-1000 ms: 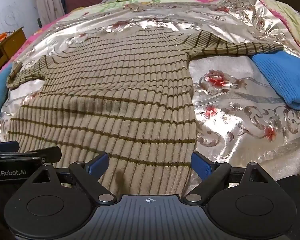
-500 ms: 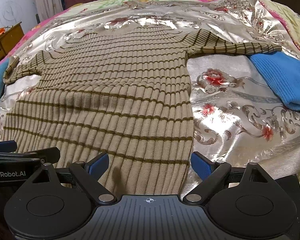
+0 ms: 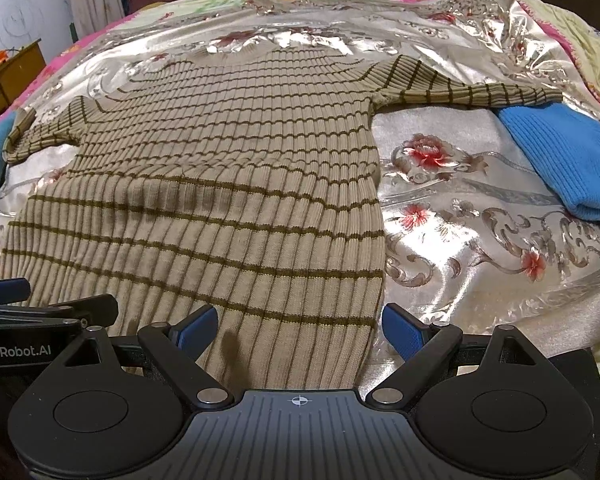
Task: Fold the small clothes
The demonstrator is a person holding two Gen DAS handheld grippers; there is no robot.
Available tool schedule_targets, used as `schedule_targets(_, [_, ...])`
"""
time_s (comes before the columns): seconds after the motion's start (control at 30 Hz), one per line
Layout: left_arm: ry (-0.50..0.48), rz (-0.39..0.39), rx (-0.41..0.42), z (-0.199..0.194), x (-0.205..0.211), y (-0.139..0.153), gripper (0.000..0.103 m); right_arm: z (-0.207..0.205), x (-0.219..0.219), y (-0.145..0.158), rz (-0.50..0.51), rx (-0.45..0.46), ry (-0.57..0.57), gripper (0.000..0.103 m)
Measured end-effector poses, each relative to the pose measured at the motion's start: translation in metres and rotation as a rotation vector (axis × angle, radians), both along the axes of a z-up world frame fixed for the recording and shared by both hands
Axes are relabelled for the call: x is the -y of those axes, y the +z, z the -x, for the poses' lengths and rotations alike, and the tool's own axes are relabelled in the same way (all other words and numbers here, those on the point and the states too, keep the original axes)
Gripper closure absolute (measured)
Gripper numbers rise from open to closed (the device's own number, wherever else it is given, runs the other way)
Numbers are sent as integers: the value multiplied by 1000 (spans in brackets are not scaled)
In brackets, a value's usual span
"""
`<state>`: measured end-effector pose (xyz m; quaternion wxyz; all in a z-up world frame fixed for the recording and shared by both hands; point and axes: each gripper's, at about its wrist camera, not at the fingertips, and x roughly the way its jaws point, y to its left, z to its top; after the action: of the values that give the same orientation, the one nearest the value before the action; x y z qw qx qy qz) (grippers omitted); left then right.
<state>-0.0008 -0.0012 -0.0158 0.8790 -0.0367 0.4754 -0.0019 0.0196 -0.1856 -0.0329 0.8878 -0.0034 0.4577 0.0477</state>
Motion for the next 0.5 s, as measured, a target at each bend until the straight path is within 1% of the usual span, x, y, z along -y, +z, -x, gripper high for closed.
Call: schedule_targets(0.5, [-9,-12,8,0,1,0,0,-1,0,-1,1,-4,-1,12])
